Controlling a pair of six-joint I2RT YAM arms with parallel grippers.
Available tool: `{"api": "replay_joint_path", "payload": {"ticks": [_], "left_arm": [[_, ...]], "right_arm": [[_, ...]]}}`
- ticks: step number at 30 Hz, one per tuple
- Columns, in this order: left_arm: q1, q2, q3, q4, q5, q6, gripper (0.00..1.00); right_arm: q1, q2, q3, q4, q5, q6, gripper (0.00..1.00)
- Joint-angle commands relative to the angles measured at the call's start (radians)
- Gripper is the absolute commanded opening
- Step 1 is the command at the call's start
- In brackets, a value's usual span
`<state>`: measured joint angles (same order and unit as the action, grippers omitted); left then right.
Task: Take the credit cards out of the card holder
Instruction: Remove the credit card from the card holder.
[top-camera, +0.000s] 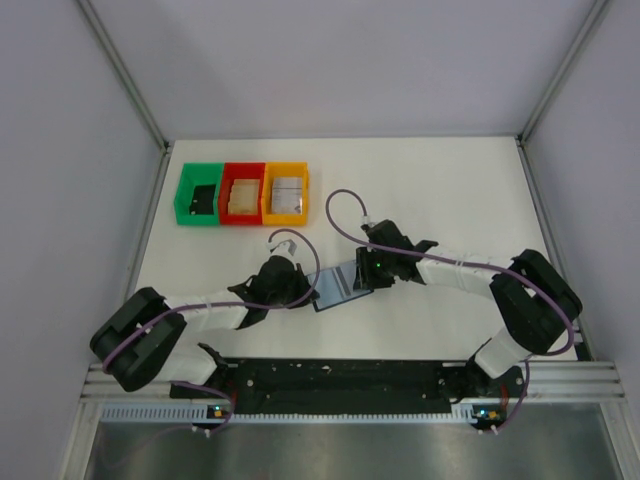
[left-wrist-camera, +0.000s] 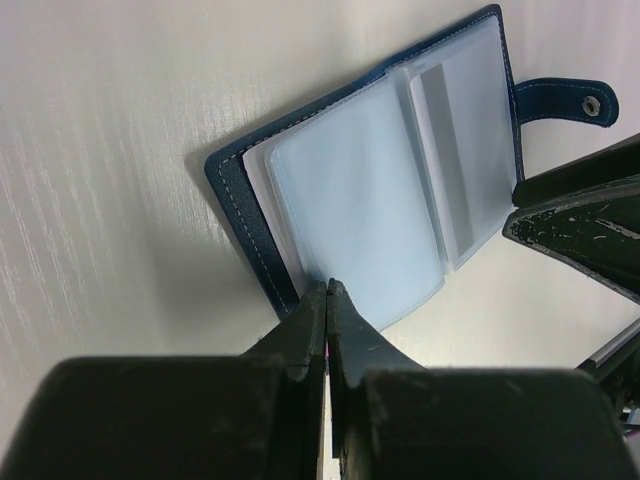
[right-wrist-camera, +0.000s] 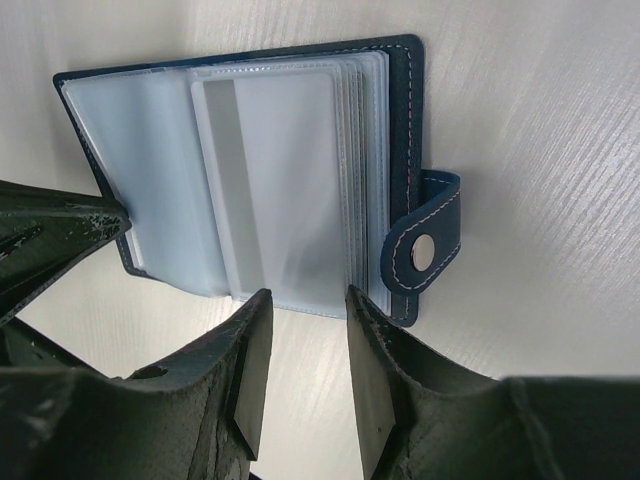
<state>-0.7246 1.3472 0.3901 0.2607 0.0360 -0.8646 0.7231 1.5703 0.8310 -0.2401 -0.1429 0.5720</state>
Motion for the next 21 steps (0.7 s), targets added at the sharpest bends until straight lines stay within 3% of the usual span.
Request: {"api": "replay_joint_path", "payload": {"ticks": [1, 12, 21], "left_arm": [[-0.006, 0.01, 0.024, 0.003, -0.001, 0.013, 0.0], [-0.01, 0.01, 0.026, 0.005, 0.001, 0.016, 0.0], [-0.019, 0.017, 0.029, 0.012, 0.005, 0.016, 0.0]], "right_arm": [[0.012, -0.015, -0.001, -0.015, 0.011, 0.005, 0.36], [0.012, 0.02, -0.003, 0.05, -0.064, 0.019, 0.35], [0.012, 0.011, -0.038, 0.222, -0.187, 0.071, 0.35]]}}
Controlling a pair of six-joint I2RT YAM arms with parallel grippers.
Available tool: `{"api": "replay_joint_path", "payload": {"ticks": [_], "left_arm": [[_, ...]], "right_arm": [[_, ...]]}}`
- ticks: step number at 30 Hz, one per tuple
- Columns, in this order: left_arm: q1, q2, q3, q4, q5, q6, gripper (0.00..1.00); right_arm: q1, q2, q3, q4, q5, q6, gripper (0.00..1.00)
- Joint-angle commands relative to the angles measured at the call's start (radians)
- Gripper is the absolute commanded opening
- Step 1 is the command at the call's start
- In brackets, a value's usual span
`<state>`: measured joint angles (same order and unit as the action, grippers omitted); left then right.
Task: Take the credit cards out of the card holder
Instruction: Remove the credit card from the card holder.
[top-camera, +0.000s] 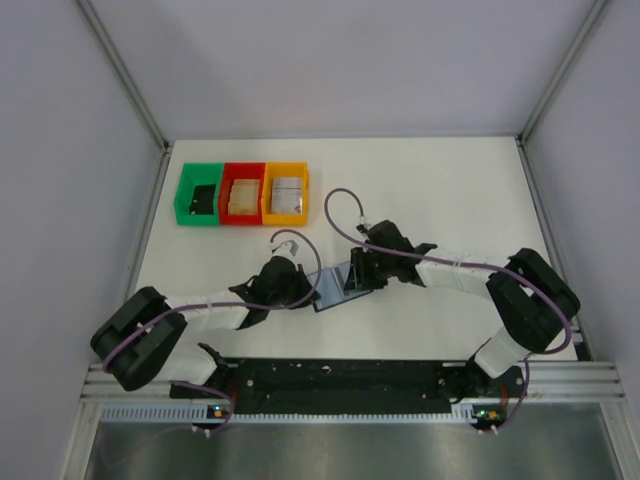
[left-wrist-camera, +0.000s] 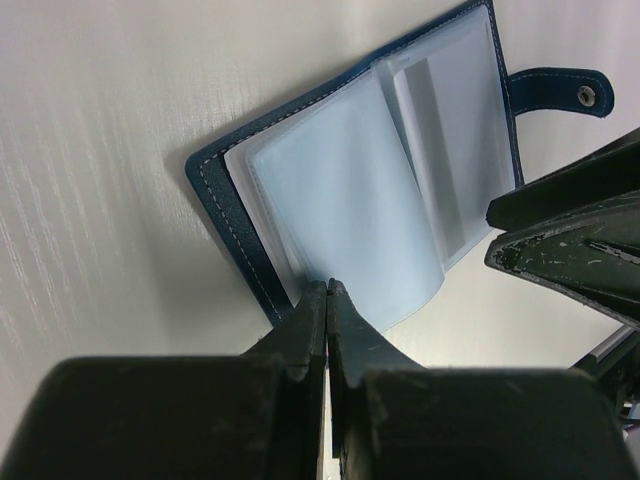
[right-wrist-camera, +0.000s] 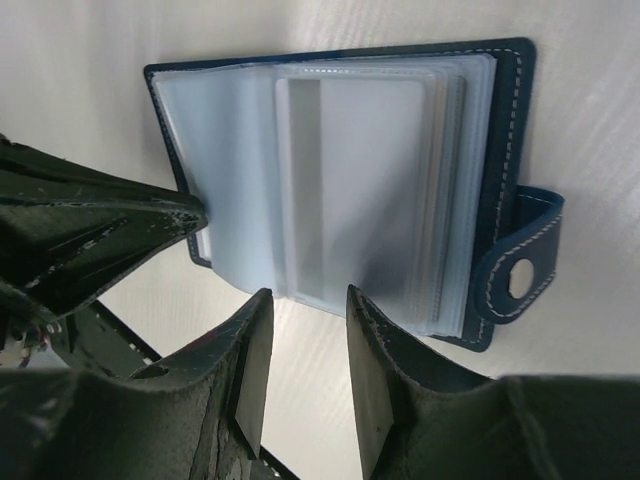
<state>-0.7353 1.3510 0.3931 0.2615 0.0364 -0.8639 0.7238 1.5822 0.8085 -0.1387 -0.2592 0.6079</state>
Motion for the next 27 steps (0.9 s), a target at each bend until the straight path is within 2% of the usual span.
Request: {"api": "replay_joint_path", "payload": {"ticks": [1, 10, 27], "left_arm": [[-0.01, 0.013, 0.024, 0.012, 0.005, 0.013, 0.0], [-0.012, 0.011, 0.027, 0.01, 0.0, 0.016, 0.0], [-0.013, 0.022, 0.033, 0.01, 0.003, 0.02, 0.0]], "right_arm": [[0.011, -0.002, -0.012, 0.123, -0.069, 0.038, 0.35], [0.011, -0.091, 0.034, -0.117, 0.153, -0.028, 0.39], [0.02, -0.048, 0.041, -0.091, 0.115, -0.016, 0.37]]}}
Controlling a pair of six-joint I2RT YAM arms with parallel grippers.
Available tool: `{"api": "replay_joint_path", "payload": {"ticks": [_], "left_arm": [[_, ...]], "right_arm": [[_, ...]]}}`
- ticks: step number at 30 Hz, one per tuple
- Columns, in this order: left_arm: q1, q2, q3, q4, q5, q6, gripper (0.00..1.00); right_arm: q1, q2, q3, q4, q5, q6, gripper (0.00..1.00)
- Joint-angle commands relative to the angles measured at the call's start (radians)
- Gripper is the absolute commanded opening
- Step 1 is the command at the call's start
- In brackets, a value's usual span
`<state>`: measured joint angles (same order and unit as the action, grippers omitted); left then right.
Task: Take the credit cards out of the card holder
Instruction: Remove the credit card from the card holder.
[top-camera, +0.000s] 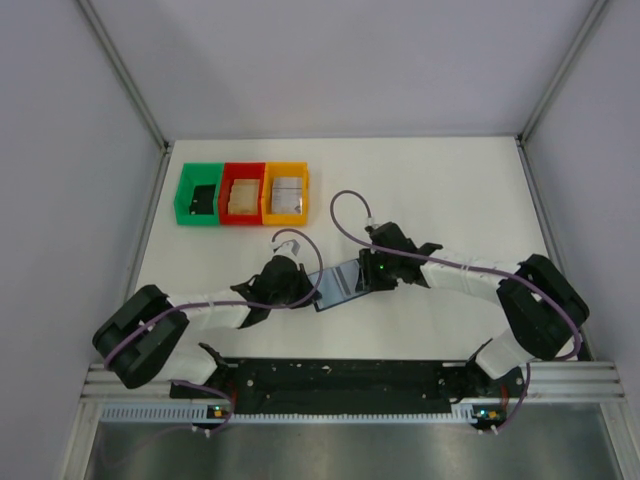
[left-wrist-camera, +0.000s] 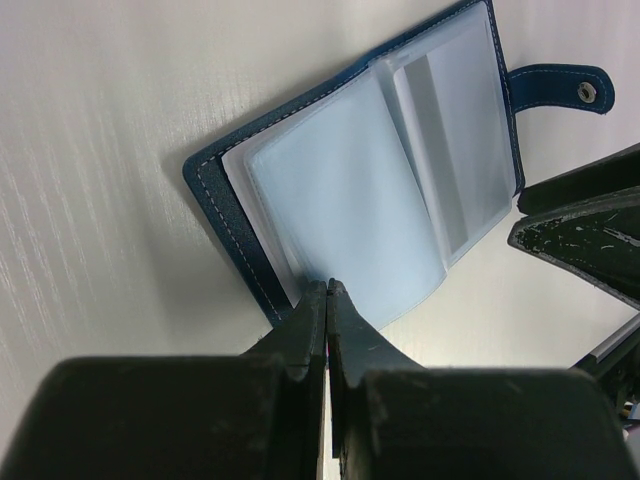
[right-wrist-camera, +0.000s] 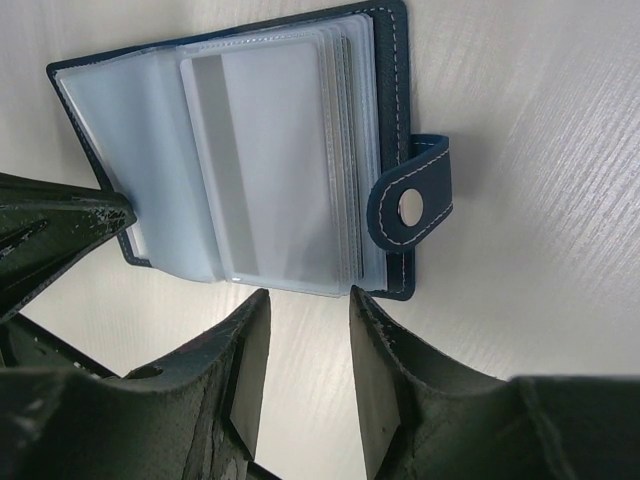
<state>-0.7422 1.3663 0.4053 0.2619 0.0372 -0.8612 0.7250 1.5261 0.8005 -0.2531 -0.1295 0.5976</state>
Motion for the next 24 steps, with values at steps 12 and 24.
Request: {"api": "replay_joint_path", "payload": {"ticks": [12, 24], "left_arm": [[-0.006, 0.005, 0.02, 0.011, 0.003, 0.017, 0.0], [-0.008, 0.004, 0.018, 0.014, 0.001, 0.017, 0.0]], "right_arm": [[0.019, 0.034, 0.051, 0.043, -0.021, 0.002, 0.36], [0.019, 0.062, 0.045, 0.084, -0.062, 0.016, 0.34]]}}
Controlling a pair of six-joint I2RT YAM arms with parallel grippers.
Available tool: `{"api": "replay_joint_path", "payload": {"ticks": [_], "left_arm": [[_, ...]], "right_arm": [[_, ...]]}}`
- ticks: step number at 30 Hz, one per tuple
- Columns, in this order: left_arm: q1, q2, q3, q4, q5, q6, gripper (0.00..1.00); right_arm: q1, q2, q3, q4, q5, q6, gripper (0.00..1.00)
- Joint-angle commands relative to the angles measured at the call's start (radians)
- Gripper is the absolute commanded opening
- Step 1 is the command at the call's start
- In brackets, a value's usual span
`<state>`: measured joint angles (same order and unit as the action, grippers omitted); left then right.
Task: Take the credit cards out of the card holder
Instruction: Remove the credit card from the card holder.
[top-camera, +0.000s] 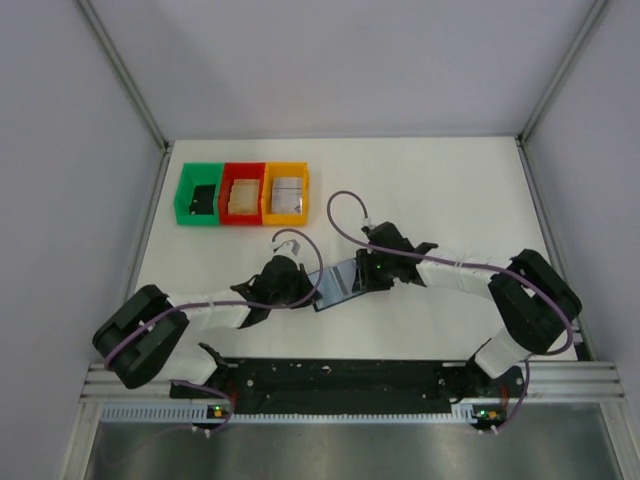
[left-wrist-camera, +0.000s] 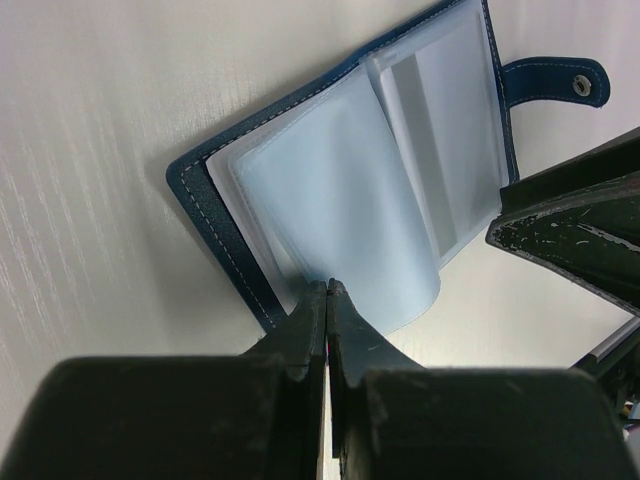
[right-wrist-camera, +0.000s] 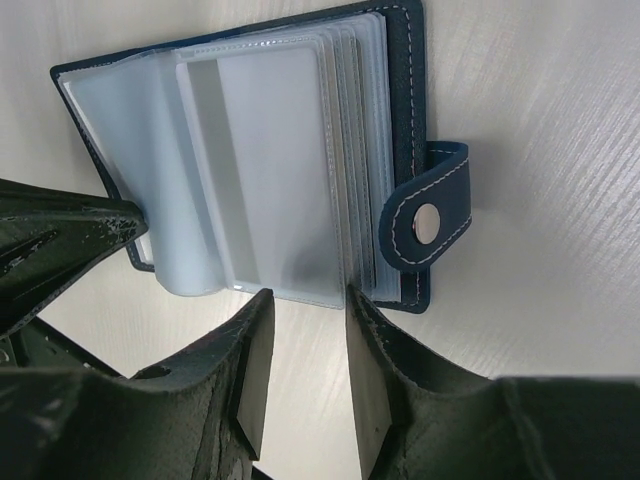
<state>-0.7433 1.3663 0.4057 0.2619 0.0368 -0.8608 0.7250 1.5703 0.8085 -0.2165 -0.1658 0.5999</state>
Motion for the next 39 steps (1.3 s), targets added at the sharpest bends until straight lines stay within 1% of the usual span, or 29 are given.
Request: {"api": "replay_joint_path", "payload": {"ticks": [1, 4, 7, 9, 15, 19, 22, 27, 30, 31, 35, 39], "left_arm": [[-0.008, 0.002, 0.016, 0.014, 0.002, 0.016, 0.0], [-0.008, -0.001, 0.015, 0.013, -0.002, 0.017, 0.0], [-0.01, -0.001, 0.015, 0.016, 0.0, 0.017, 0.0], [-0.008, -0.001, 0.015, 0.014, 0.0, 0.017, 0.0], [-0.008, -0.003, 0.013, 0.013, -0.002, 0.017, 0.0], [-0.008, -0.012, 0.008, 0.013, -0.006, 0.016, 0.0], [-0.008, -0.013, 0.004, 0.017, -0.006, 0.013, 0.0], [-0.008, -0.038, -0.022, 0.04, -0.023, -0.013, 0.0], [-0.008, -0.058, -0.037, 0.046, -0.028, -0.032, 0.0], [-0.008, -0.067, -0.044, 0.046, -0.063, -0.037, 0.0], [-0.007, -0.134, -0.09, 0.039, -0.113, -0.069, 0.0], [-0.007, -0.238, -0.133, 0.007, -0.196, -0.087, 0.04]], "right_arm": [[0.019, 0.014, 0.038, 0.048, -0.026, 0.012, 0.34], [0.019, -0.007, 0.041, 0.049, -0.028, 0.009, 0.25], [0.019, -0.032, 0.047, 0.049, -0.037, 0.005, 0.23], [0.019, -0.053, 0.05, 0.048, -0.044, 0.0, 0.2], [0.021, -0.081, 0.044, 0.115, -0.116, -0.009, 0.18], [0.03, -0.082, 0.041, 0.169, -0.172, -0.017, 0.18], [0.036, -0.075, 0.031, 0.239, -0.228, -0.022, 0.19], [0.06, -0.046, 0.046, 0.282, -0.297, -0.051, 0.31], [0.07, -0.012, 0.055, 0.286, -0.293, -0.055, 0.34], [0.068, -0.003, 0.057, 0.286, -0.29, -0.055, 0.35], [0.074, 0.065, 0.07, 0.286, -0.301, -0.06, 0.35], [0.083, 0.108, 0.084, 0.278, -0.287, -0.063, 0.35]]}}
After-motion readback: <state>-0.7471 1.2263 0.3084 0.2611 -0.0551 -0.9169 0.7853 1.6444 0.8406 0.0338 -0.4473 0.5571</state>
